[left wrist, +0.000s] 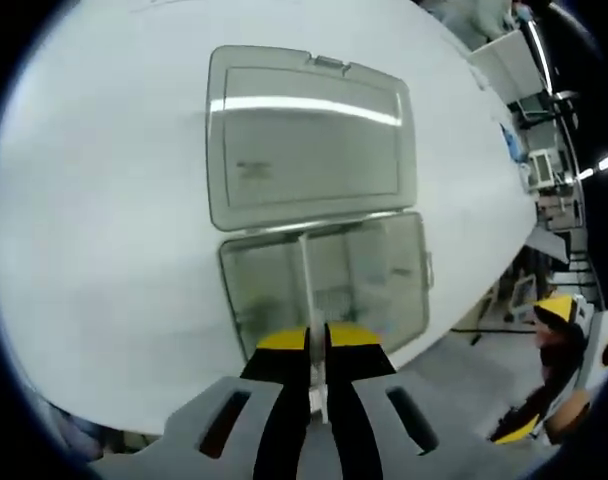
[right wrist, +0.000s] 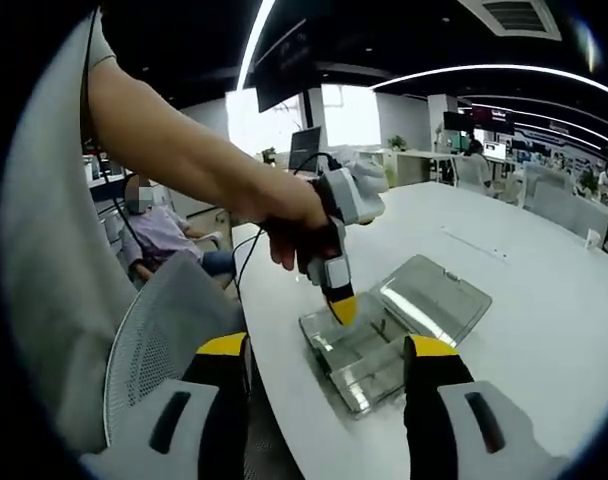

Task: Insert the divider into the dual guide fixture by aligning both edges with the guide slots and pushing it downward to the bottom, including one-sided entry, uneven engagement, binding, and posture correction.

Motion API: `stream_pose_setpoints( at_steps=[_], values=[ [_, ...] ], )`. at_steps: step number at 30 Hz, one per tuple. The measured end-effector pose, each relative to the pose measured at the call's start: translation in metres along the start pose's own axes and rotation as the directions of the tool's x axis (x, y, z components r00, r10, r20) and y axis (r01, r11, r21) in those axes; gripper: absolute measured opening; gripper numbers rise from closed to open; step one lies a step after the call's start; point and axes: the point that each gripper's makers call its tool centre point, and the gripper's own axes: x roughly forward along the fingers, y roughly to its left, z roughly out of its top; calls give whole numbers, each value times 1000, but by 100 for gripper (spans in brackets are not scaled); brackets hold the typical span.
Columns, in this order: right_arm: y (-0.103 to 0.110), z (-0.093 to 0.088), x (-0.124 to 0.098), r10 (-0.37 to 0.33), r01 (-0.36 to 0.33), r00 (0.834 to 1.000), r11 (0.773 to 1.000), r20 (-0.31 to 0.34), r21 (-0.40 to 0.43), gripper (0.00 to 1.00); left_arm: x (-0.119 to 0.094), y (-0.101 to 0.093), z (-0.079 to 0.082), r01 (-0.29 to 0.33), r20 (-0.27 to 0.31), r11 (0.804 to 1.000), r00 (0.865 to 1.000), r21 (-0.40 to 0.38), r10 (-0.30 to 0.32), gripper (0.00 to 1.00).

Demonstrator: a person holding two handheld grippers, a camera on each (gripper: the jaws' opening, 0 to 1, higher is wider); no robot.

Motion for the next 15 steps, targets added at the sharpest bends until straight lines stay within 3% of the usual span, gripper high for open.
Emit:
stream_pose_setpoints(
  at_steps=[15],
  values=[
    [-1, -1, -2, 10, -10, 1000, 1000, 3, 5, 59, 7, 2, 0, -52, -9, 999, 999, 5, 52, 1]
  ],
)
